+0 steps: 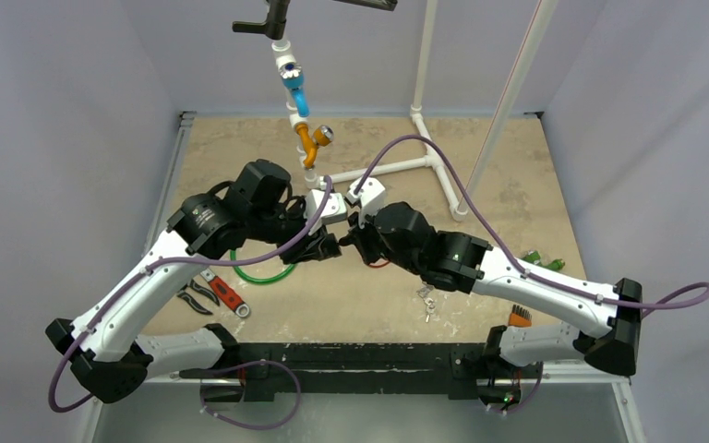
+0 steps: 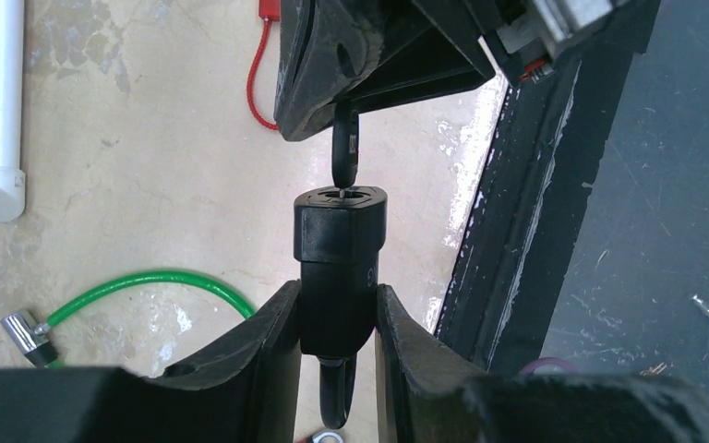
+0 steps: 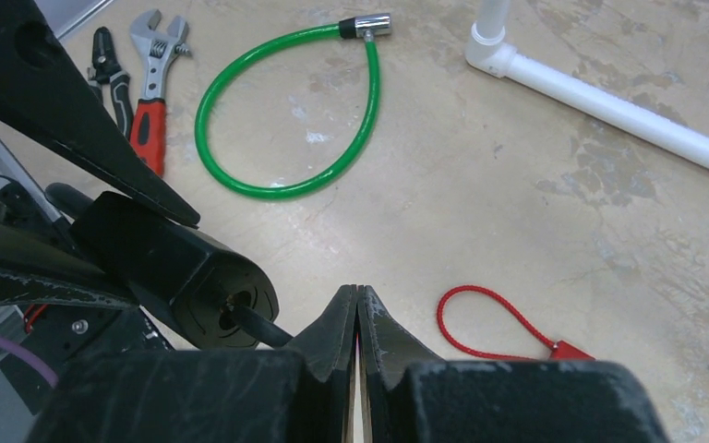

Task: Unlock with the key
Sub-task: Unlock the lock.

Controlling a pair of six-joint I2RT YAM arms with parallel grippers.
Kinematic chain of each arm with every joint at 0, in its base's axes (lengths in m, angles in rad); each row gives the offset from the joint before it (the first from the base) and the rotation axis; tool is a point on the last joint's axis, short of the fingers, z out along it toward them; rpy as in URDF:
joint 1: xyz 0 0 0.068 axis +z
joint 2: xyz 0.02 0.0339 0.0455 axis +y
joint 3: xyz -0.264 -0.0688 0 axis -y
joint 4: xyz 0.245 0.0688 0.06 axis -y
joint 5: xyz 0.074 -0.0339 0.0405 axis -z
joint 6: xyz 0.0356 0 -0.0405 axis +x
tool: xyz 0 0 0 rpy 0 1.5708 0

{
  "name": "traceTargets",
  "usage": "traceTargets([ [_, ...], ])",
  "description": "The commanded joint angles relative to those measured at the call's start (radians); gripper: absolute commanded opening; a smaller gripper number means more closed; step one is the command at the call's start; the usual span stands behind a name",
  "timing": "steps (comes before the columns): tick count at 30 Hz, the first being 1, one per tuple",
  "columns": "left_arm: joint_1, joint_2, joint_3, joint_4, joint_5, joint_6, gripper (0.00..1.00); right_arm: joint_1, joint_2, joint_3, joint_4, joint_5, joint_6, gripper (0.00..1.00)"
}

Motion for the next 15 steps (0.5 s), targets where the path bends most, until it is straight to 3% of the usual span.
traceTargets([
  [1,-0.003,0.0,0.064,0.135,-0.007,-0.005,0.0,0.036,0.006,0.065,0.052,0.035,0.019,0.0],
  [6,-0.005,0.004,0.08,0.137,0.003,-0.014,0.0,0.042,0.013,0.069,0.036,0.05,0.036,0.0],
  [7,-0.005,0.003,0.083,0.13,0.003,-0.007,0.0,0.041,0.008,0.066,0.022,0.049,0.043,0.06],
  [9,-0.005,-0.011,0.077,0.108,0.003,0.012,0.0,0.033,-0.018,0.053,-0.006,0.117,0.021,0.36],
  [10,-0.006,-0.022,0.066,0.097,0.005,0.026,0.0,0.017,-0.037,0.04,-0.015,0.126,0.005,0.45],
  [12,-0.004,-0.046,0.032,0.081,0.01,0.039,0.0,-0.035,-0.081,0.024,-0.026,0.088,-0.02,0.54],
  [15,-0.004,-0.084,-0.016,0.065,0.027,0.058,0.0,-0.149,-0.15,0.008,-0.037,-0.061,-0.017,0.56],
])
